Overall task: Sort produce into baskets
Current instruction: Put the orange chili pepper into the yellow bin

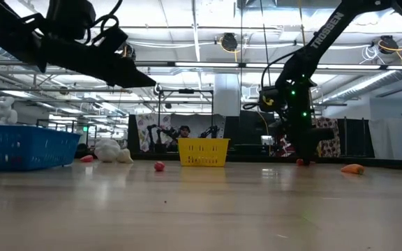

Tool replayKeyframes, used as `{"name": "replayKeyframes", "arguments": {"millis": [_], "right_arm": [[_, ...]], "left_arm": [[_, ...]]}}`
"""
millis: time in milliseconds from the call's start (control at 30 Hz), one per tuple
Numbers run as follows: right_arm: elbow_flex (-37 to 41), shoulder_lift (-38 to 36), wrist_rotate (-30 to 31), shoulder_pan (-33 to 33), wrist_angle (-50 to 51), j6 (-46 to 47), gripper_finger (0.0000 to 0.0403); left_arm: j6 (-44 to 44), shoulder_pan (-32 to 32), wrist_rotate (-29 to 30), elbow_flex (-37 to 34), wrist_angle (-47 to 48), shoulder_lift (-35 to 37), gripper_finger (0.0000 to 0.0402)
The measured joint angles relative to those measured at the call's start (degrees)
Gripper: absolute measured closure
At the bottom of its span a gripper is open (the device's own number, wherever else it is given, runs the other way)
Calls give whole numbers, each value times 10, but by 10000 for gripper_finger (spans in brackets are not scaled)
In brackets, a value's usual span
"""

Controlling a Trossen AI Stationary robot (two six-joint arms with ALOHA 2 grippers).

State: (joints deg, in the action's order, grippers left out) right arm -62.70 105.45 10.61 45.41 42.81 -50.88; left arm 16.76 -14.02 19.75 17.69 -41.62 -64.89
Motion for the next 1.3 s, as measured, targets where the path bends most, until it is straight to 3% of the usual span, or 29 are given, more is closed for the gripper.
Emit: {"name": "replayKeyframes", "arguments": {"millis": [333, 533, 800, 1000, 1300], "right_arm": [[-11, 0, -22, -12, 17, 81, 359], [-59, 1, -55, -39, 38, 111, 364], [-166, 1, -157, -103, 81, 206, 364], [-208, 0, -169, -164, 25, 280, 364], [-210, 0, -167, -231, -95, 287, 364]], "left_arm": [[-4, -7, -1, 0, 4, -14, 204], [-4, -7, 0, 0, 3, -14, 204], [-4, -7, 1, 0, 4, -14, 204], [-8, -6, 1, 0, 5, -14, 204], [-15, -6, -1, 0, 18, -14, 204]]}}
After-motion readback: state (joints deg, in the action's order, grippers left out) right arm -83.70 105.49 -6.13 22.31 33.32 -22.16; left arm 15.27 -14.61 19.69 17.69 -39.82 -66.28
